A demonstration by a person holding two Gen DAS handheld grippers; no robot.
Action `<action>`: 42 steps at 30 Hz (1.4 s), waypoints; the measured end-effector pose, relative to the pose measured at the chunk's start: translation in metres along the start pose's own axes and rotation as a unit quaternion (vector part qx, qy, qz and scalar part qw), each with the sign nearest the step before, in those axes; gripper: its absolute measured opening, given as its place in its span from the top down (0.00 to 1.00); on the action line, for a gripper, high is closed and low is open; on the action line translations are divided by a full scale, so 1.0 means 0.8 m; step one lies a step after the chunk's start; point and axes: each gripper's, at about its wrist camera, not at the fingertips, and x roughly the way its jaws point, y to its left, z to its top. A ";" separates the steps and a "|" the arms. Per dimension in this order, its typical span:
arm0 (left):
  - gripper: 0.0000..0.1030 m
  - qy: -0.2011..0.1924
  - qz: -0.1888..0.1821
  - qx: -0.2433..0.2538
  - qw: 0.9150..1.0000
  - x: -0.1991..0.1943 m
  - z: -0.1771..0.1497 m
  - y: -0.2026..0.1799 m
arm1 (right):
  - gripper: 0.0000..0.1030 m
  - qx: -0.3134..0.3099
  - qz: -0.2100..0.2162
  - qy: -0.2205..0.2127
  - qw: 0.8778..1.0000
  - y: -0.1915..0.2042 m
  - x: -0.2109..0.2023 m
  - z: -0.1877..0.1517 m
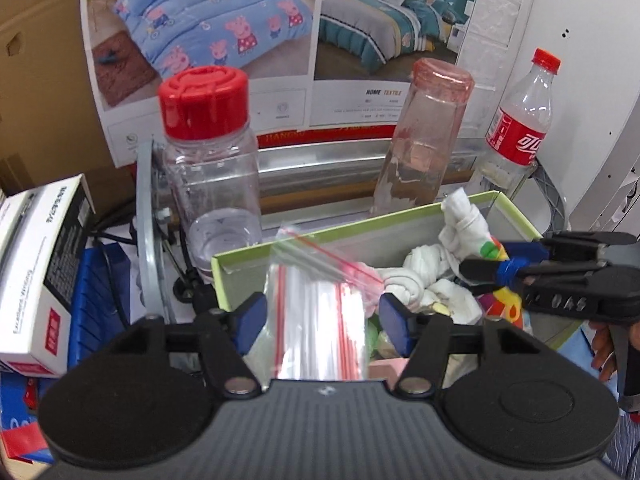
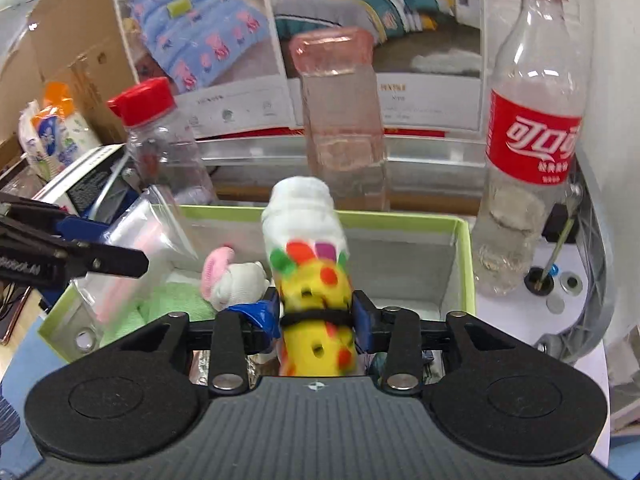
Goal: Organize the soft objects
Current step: 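Carry the zip bag and giraffe sock into the green box and release, then move the left tool to the pink soap bar while the right tool approaches the green pouch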
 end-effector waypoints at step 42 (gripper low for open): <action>0.35 -0.010 0.065 -0.020 0.998 -0.178 -0.195 0.013 | 0.47 -0.021 -0.010 -0.023 0.999 0.071 -0.179 -0.138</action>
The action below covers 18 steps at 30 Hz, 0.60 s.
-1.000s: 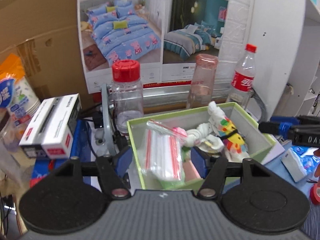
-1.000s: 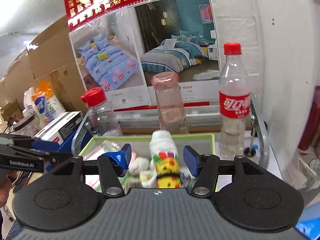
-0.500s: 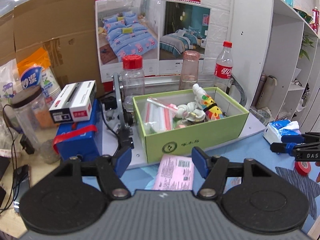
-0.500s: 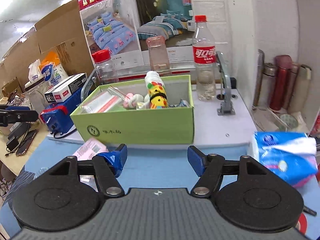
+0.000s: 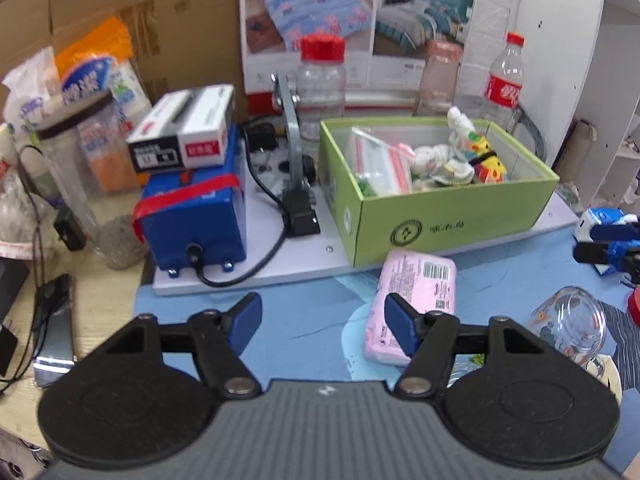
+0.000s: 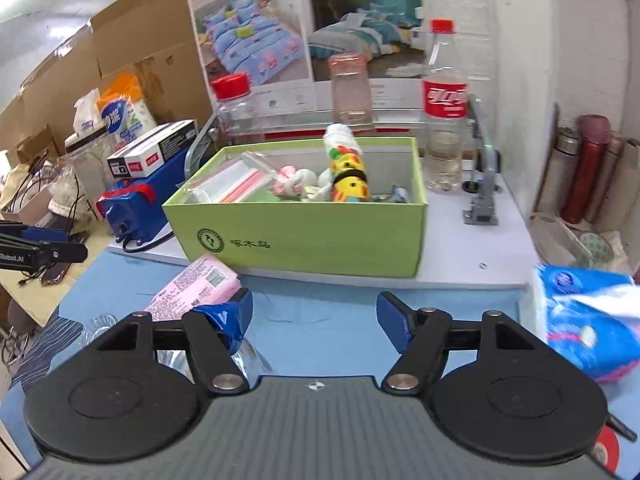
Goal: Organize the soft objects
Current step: 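Move the left tool to the pink soap bar while the right tool approaches the green pouch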
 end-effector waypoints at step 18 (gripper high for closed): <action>0.35 0.049 -0.015 0.060 0.997 0.067 0.014 -0.029 | 0.44 0.104 -0.010 -0.011 0.995 0.036 -0.084 -0.121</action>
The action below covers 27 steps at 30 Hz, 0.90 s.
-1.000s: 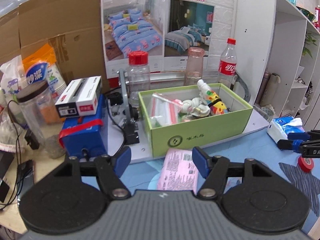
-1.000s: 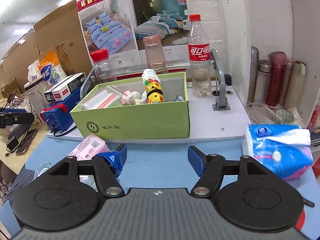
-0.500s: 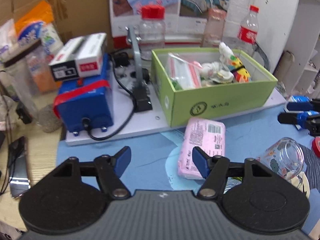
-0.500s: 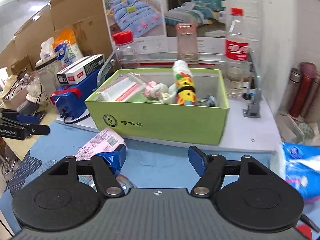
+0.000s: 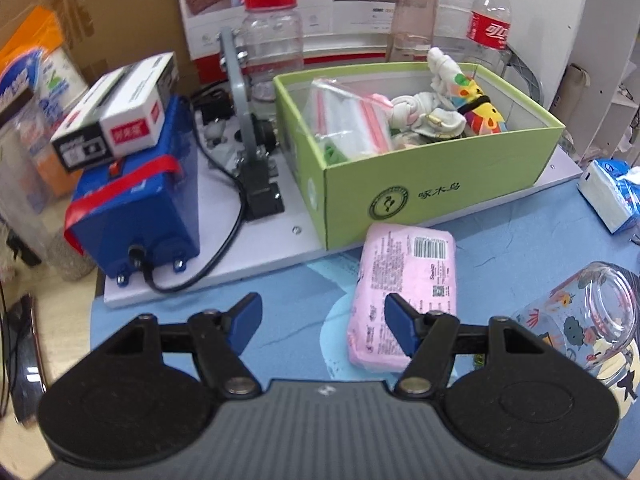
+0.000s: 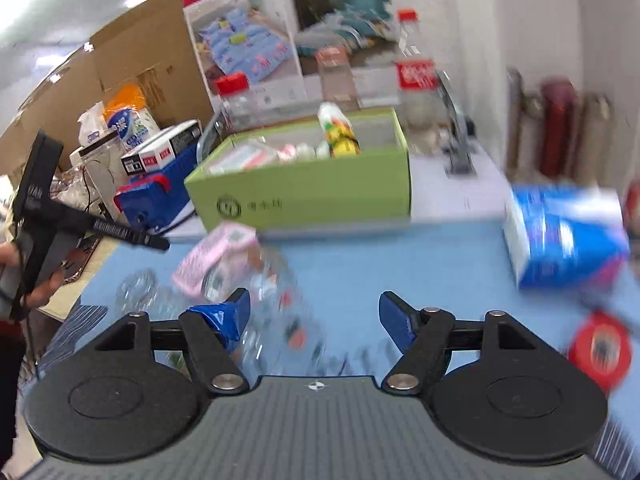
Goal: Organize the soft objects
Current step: 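Move the left tool to the pink soap bar while the right tool approaches the green pouch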
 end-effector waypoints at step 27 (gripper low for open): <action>0.35 -0.004 -0.043 0.073 0.996 0.002 -0.018 0.016 | 0.40 0.113 -0.062 0.043 0.991 0.080 0.072 -0.063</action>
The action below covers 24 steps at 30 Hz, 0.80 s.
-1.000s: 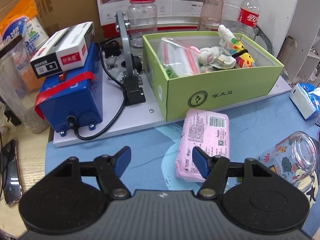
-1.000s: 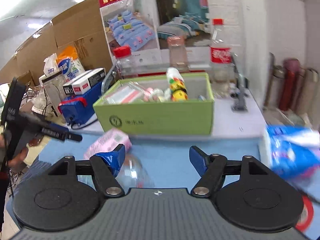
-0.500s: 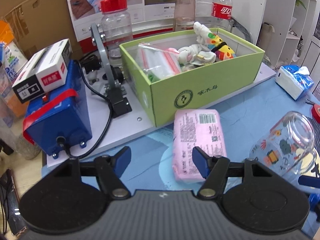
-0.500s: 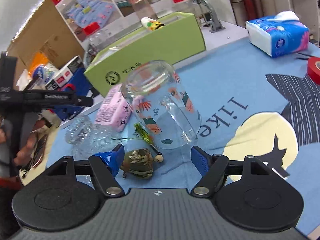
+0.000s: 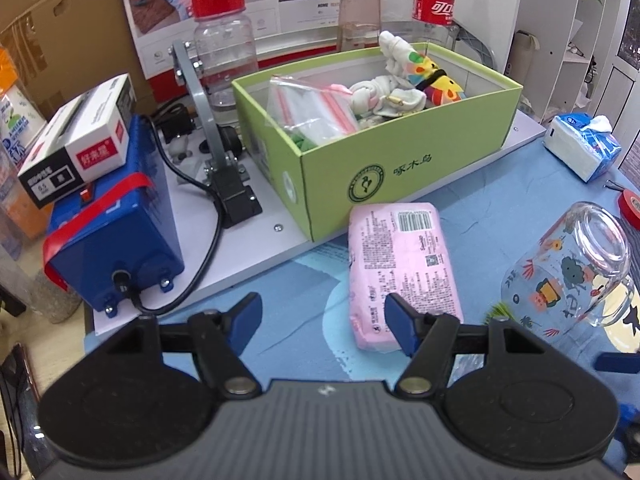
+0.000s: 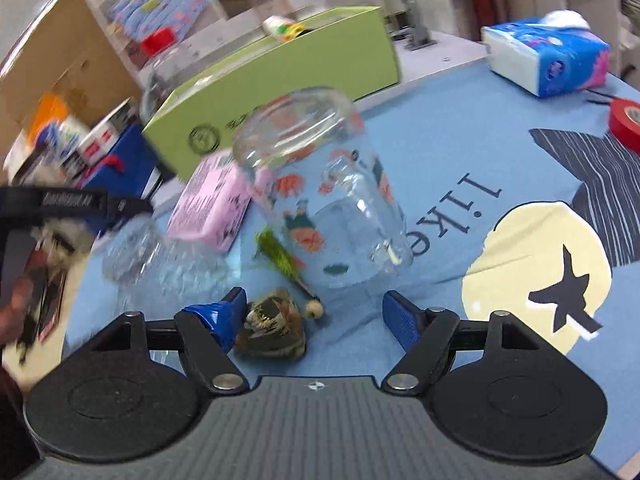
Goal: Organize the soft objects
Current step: 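Move the left tool to the pink soap bar while the right tool approaches the green pouch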
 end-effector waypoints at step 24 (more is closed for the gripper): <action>0.35 0.066 -0.022 0.006 0.998 0.055 0.041 -0.034 | 0.38 -0.116 -0.103 -0.040 0.987 -0.053 -0.050 0.000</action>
